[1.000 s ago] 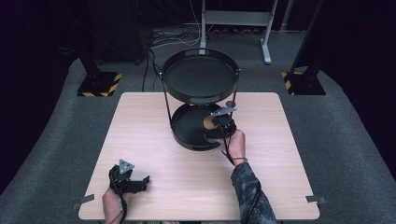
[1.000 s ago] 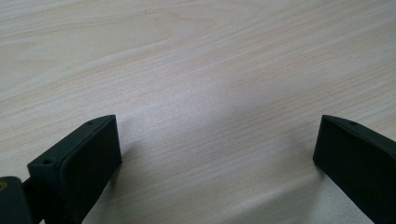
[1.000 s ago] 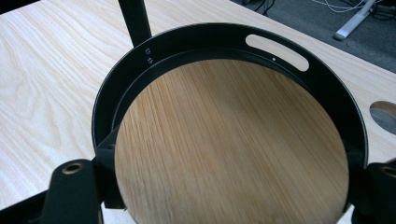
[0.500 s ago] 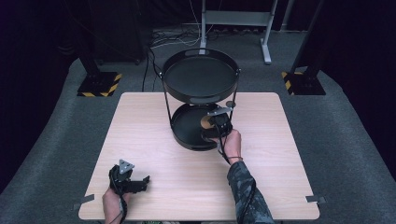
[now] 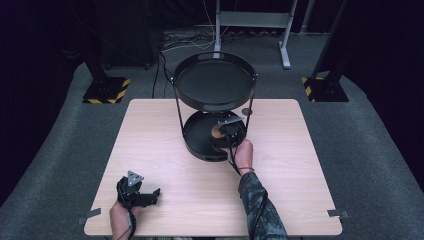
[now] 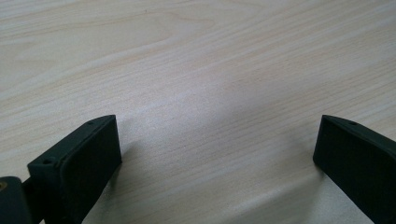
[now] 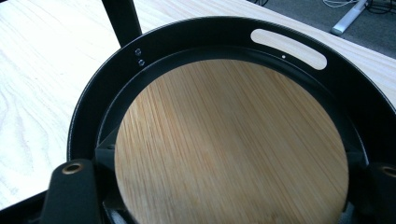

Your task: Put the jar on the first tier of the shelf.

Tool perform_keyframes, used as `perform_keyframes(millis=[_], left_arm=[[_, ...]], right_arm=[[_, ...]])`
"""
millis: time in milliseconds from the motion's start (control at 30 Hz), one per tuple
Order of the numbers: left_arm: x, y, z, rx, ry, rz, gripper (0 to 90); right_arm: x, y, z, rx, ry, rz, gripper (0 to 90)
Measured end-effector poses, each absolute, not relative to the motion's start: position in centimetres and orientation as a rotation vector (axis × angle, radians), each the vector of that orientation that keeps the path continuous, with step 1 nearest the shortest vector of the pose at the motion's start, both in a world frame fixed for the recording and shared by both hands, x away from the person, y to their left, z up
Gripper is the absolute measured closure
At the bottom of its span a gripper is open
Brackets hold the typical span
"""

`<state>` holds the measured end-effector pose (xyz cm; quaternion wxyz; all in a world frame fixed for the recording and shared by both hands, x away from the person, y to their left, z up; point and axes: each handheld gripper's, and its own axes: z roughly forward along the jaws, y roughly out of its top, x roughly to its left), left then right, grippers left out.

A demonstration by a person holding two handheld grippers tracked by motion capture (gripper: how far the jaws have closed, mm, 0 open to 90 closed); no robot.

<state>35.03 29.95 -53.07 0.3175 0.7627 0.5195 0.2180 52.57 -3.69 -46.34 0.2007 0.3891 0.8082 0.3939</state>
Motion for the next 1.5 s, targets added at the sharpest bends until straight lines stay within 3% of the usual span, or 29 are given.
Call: perform_keyframes(millis=[1500], left_arm=[[35.0, 29.9, -53.1, 2.007, 1.366, 0.574, 0.6]], right_arm=[[53.7, -3.0, -48.8, 1.152, 2.24, 1.097, 24.9]])
